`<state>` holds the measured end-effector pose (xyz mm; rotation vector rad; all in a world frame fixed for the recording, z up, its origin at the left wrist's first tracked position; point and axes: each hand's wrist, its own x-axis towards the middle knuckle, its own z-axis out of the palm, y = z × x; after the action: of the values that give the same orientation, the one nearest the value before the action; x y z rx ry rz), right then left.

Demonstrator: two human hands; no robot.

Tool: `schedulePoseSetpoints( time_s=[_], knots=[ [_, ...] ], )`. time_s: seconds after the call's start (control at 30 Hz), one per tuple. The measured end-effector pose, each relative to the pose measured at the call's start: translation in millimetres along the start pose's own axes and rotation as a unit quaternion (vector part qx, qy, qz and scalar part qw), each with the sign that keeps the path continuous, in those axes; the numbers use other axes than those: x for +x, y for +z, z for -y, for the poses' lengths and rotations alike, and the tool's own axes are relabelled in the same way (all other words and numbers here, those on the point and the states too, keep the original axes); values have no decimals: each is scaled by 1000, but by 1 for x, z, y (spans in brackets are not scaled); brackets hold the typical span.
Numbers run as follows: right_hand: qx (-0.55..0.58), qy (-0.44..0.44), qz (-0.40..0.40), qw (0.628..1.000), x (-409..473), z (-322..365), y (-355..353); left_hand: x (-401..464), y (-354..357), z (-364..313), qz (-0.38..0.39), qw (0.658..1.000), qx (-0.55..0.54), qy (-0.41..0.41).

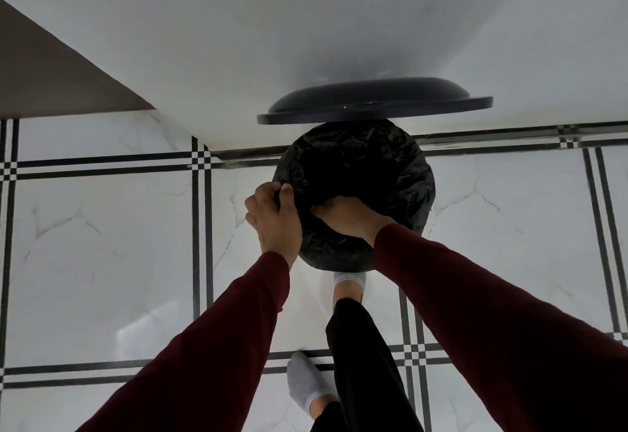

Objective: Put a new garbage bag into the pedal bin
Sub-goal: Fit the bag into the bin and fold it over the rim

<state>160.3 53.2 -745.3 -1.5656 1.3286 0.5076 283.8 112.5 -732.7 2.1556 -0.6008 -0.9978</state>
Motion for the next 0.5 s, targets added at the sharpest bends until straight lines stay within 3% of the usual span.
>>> schedulePoseSetpoints(
  time_s=[0.07, 0.13, 0.17, 0.27, 0.5],
  knots=[
    [32, -17, -132, 991, -5, -8, -7, 2, 0, -3, -20, 999, 38, 5],
    [-29, -71, -287, 955, -11, -19, -13, 5, 0, -8, -46, 995, 90, 18],
    [-72, -87, -318, 941, -12, -24, -19, 7, 1, -12, -51, 992, 108, 32],
    [-101, -59, -266, 957, -10, -30, -52, 16, 6, -23, -27, 987, 141, 76],
    [-17, -14, -172, 985, -6, -24, -85, 27, 13, -49, 6, 981, 168, 95]
  ],
)
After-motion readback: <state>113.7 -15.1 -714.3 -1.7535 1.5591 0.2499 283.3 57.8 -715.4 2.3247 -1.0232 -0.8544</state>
